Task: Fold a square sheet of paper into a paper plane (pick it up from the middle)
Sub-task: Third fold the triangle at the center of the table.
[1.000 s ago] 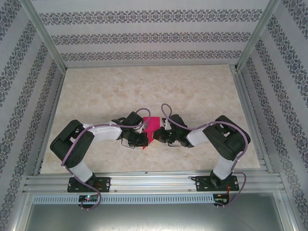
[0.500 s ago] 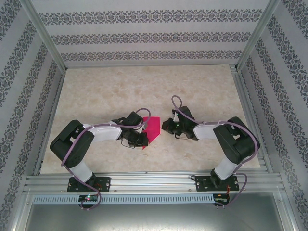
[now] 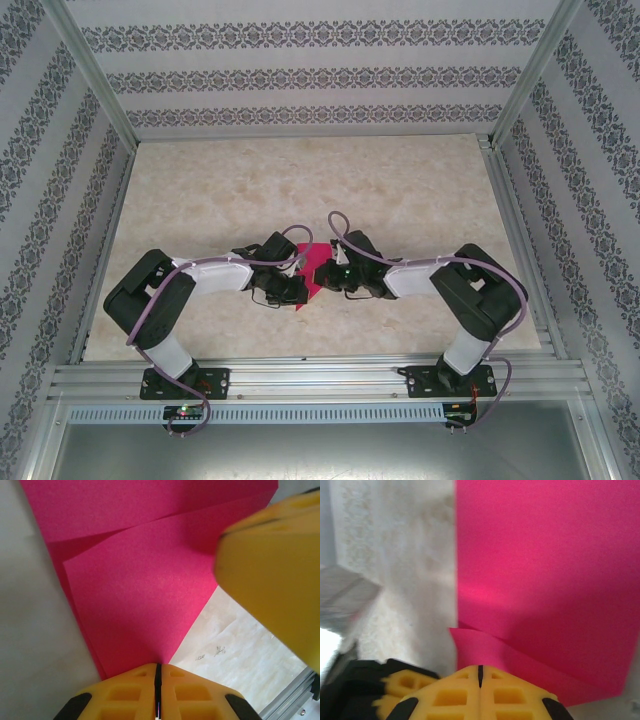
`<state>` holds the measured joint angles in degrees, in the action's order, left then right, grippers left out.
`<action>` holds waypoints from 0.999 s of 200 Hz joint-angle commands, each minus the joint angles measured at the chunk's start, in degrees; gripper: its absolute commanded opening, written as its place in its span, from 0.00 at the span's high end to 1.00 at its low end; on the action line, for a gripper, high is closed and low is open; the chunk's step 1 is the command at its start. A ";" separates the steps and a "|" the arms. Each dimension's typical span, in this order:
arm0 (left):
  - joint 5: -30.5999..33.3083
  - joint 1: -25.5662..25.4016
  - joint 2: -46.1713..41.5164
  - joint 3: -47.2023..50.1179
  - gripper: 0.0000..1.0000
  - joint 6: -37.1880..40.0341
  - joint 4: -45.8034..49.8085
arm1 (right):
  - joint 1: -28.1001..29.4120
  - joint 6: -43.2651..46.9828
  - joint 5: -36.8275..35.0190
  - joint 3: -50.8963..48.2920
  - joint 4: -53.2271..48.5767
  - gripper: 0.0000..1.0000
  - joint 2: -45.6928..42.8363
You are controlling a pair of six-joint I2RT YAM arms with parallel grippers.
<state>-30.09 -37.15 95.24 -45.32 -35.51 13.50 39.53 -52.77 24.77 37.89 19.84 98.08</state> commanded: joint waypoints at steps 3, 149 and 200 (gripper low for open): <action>3.78 -0.56 0.13 2.01 0.88 1.06 7.60 | -0.37 0.48 -3.35 1.54 -3.79 0.97 2.16; -6.16 -0.47 0.74 -2.03 0.84 -1.18 5.23 | -0.86 3.73 -5.07 2.97 -11.72 0.98 3.03; -1.10 -0.21 1.00 1.18 0.85 -1.10 9.53 | -0.88 4.64 -5.91 3.24 -13.62 0.98 3.15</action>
<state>-34.04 -37.12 96.42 -47.24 -36.05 20.01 39.13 -50.33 23.07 41.25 12.16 99.70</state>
